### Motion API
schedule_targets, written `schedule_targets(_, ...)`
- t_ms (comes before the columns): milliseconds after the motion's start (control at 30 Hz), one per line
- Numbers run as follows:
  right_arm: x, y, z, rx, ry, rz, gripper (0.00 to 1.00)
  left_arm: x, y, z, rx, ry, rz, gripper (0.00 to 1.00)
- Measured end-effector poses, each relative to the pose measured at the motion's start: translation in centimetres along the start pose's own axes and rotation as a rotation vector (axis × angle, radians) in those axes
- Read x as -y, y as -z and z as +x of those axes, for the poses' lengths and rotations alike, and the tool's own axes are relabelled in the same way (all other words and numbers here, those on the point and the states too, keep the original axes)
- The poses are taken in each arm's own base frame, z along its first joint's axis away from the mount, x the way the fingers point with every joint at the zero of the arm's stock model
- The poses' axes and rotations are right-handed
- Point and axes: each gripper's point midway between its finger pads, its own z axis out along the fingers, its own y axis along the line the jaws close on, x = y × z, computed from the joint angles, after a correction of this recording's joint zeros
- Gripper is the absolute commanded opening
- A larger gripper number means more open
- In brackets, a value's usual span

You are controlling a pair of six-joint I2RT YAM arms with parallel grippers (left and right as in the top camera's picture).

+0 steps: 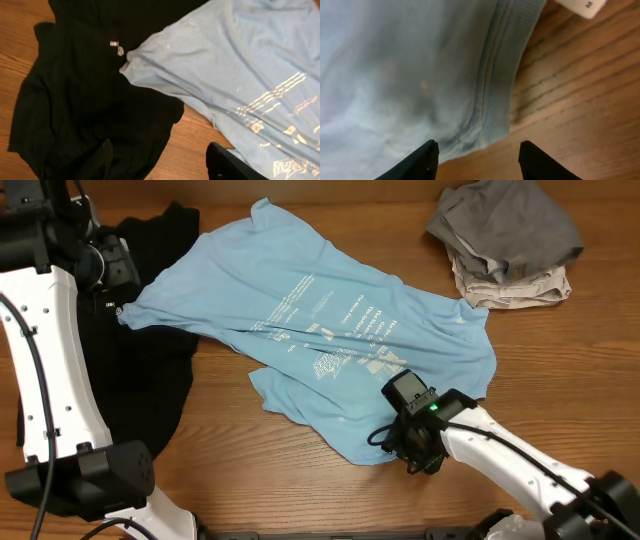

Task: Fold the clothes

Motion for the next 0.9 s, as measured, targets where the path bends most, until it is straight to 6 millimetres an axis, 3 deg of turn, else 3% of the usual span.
schedule_targets(133, 0.3, -1.0, 0.0, -0.016, -0.007, 0.033, 0.5, -0.1, -1.2, 0.5, -0.032, 0.0, -0.005, 0.63)
schedule_targets(267, 0.5, -1.2, 0.1, -0.024, -0.001, 0.046, 0.21, -0.1, -1.6, 0.6, -0.037, 0.0, -0.005, 0.63)
schedule_targets(400, 0.5, -1.3, 0.1, -0.023, -0.009, 0.046, 0.16, -0.1, -1.6, 0.6, -0.036, 0.0, -0.005, 0.63)
schedule_targets(467, 0.5, -1.3, 0.1, -0.023, -0.005, 0.046, 0.04, -0.1, -1.6, 0.5, -0.036, 0.0, -0.005, 0.63)
schedule_targets(633, 1.4, -1.2, 0.1, -0.037, -0.028, 0.073, 0.04, -0.1, -1.6, 0.6, -0.036, 0.0, -0.005, 0.63)
schedule_targets(900, 6.3, 0.1, -2.8, -0.104, -0.172, 0.127, 0.04, -0.1, -1.6, 0.6, -0.036, 0.0, -0.005, 0.63)
